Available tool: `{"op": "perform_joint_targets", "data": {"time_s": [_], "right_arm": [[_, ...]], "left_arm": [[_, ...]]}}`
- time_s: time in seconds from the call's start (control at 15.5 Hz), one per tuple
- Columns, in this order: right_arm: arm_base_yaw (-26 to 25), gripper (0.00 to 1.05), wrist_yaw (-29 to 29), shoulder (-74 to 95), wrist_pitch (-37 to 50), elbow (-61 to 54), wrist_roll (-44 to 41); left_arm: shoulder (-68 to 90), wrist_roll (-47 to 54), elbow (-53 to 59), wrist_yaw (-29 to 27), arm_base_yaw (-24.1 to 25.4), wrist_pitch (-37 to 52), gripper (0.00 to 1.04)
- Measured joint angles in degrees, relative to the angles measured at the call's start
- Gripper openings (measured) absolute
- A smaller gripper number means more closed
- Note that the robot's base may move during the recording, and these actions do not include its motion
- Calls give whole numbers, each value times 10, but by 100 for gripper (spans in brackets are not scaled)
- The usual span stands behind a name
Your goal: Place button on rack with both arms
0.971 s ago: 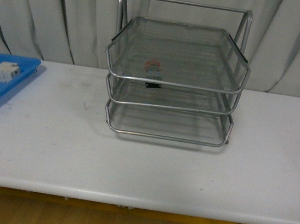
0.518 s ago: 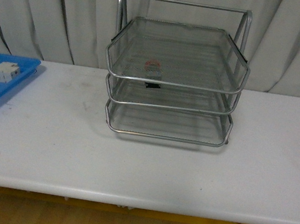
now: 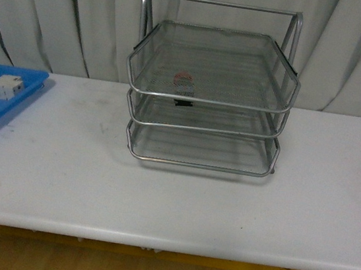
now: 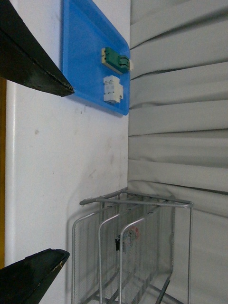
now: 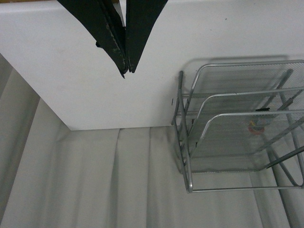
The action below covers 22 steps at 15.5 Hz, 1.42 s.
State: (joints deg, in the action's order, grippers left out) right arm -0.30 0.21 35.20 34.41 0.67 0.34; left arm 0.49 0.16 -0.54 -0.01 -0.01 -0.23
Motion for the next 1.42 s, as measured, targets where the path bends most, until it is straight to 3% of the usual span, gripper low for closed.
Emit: {"op": "perform_joint_targets", "data": {"time_s": [0.39,0.97,1.1,1.29,1.36,1.42], "right_arm": [[0,2,0,-134,-126,0,0],[0,2,0,-254,-245,0,0],[0,2,-2,-343,-347,0,0],[0,2,-2,-350,-345,0,0],[0,7,-2,-350,-347,0,-2],[0,20,-2,-350,-346,0,-2]], "left_arm": [[0,0,0,0,0,0,98],[0,0,0,0,0,0,98],[0,0,0,-1,0,0,98],[0,0,0,0,0,0,98],[0,0,0,0,0,0,98],[0,0,0,0,0,0,98]]}}
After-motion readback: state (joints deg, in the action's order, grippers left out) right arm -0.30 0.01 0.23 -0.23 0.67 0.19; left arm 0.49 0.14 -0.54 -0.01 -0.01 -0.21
